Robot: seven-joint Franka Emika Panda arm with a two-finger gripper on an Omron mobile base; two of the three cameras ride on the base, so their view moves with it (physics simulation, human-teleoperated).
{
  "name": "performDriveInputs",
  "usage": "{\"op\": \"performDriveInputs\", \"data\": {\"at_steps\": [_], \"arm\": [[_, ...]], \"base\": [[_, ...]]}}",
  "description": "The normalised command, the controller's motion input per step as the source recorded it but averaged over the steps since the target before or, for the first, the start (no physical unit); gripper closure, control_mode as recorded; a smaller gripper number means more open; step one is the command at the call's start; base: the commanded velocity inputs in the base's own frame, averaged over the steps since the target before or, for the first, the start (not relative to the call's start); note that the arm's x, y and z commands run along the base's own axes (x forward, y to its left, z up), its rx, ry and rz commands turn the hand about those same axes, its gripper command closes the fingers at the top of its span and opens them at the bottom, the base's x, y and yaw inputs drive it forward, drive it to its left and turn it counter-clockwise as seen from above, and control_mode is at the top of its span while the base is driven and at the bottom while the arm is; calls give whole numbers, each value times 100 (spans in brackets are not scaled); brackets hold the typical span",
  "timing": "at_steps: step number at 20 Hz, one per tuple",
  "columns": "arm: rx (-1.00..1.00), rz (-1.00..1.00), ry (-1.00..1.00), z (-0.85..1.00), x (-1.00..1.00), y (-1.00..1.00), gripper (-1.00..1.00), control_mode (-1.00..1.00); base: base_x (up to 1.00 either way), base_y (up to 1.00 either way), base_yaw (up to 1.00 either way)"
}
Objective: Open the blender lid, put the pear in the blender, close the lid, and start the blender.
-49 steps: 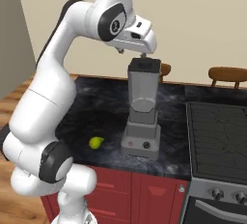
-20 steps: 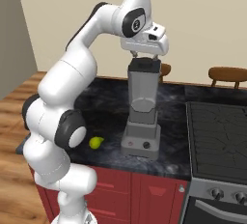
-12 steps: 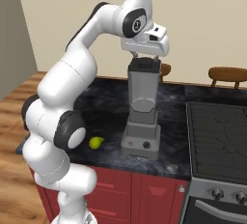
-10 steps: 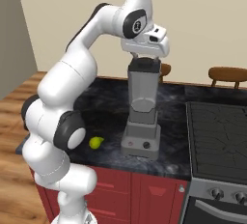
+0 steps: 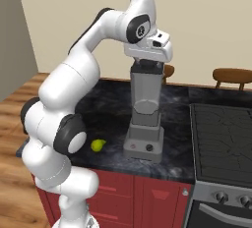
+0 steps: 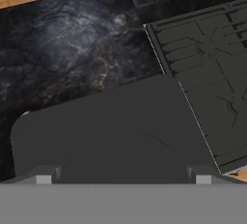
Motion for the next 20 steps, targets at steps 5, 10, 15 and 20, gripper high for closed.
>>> {"op": "performDriveInputs", "data": {"at_steps": [5, 10, 15, 20], "arm": [[0, 0, 1, -45, -7, 1, 100, -100], [0, 0, -1, -1, -16, 0, 100, -100], [0, 0, -6, 24, -13, 0, 100, -100], [0, 0, -20, 83, -15, 31, 100, -100]], "base": [[0, 0, 0], [0, 0, 0], [0, 0, 0], [0, 0, 0]]}}
